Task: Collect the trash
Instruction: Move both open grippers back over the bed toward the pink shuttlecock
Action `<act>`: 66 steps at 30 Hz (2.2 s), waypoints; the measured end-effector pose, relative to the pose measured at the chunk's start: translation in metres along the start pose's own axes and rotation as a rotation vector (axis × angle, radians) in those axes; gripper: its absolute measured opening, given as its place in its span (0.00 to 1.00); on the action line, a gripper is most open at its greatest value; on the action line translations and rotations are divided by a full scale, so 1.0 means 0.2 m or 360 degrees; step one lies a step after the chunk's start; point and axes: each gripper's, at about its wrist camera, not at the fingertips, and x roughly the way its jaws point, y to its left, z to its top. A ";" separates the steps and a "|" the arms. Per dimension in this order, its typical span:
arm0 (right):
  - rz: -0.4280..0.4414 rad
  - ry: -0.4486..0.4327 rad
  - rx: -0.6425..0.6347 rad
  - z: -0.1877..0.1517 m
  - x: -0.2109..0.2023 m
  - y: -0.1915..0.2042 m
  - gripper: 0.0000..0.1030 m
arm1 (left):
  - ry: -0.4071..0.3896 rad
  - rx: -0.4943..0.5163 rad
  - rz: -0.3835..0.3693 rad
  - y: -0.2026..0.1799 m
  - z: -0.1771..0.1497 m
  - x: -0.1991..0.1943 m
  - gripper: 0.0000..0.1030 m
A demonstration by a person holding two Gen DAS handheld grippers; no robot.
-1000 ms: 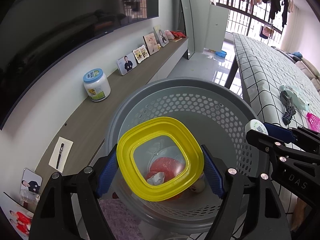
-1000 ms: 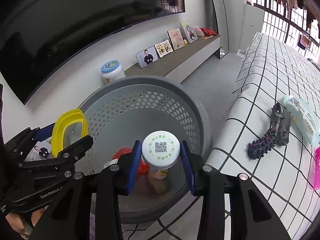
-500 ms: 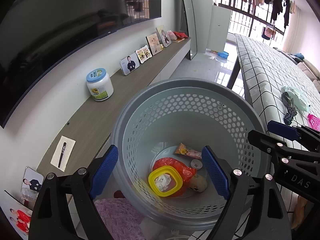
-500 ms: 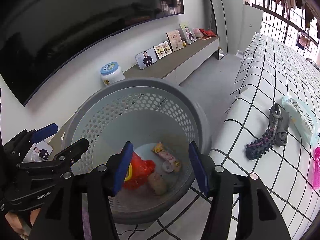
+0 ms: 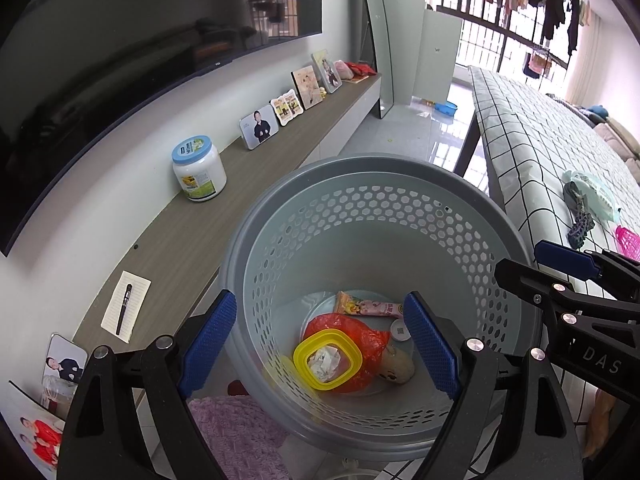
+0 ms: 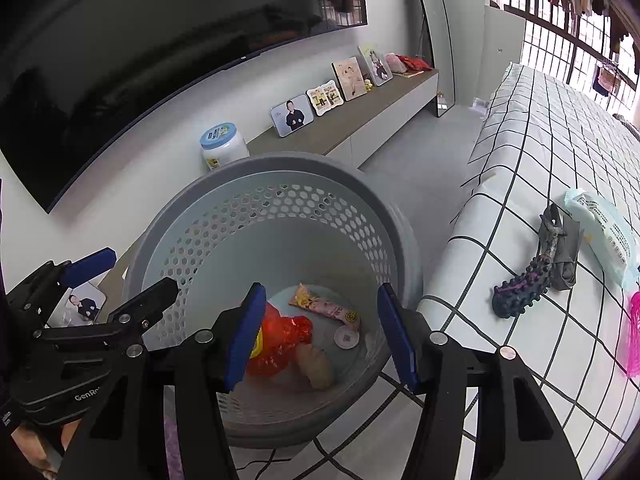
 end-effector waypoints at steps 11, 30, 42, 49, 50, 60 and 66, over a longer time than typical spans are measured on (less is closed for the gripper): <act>0.0000 0.0003 0.0002 0.00 0.00 0.00 0.55 | 0.0002 0.0000 0.0000 0.00 0.00 0.00 0.81; 0.0026 0.0004 0.0084 -0.02 -0.03 -0.07 0.56 | -0.0014 -0.0015 0.0003 0.01 0.01 -0.05 0.84; 0.0001 -0.0085 0.0194 -0.06 -0.27 -0.19 0.62 | -0.0081 0.0019 -0.0048 -0.07 0.06 -0.17 0.89; -0.0123 -0.0123 0.0262 -0.17 -0.46 -0.34 0.62 | -0.0110 0.0091 -0.0144 -0.21 0.09 -0.22 0.92; -0.0149 -0.0127 0.0274 -0.19 -0.48 -0.37 0.63 | -0.0113 0.0102 -0.0161 -0.24 0.09 -0.23 0.92; -0.0389 -0.0185 0.0464 -0.34 -0.71 -0.73 0.63 | -0.0116 0.0223 -0.0296 -0.53 0.13 -0.24 0.92; -0.0477 -0.0191 0.0537 -0.37 -0.75 -0.93 0.64 | -0.0091 0.0292 -0.0334 -0.68 0.12 -0.23 0.92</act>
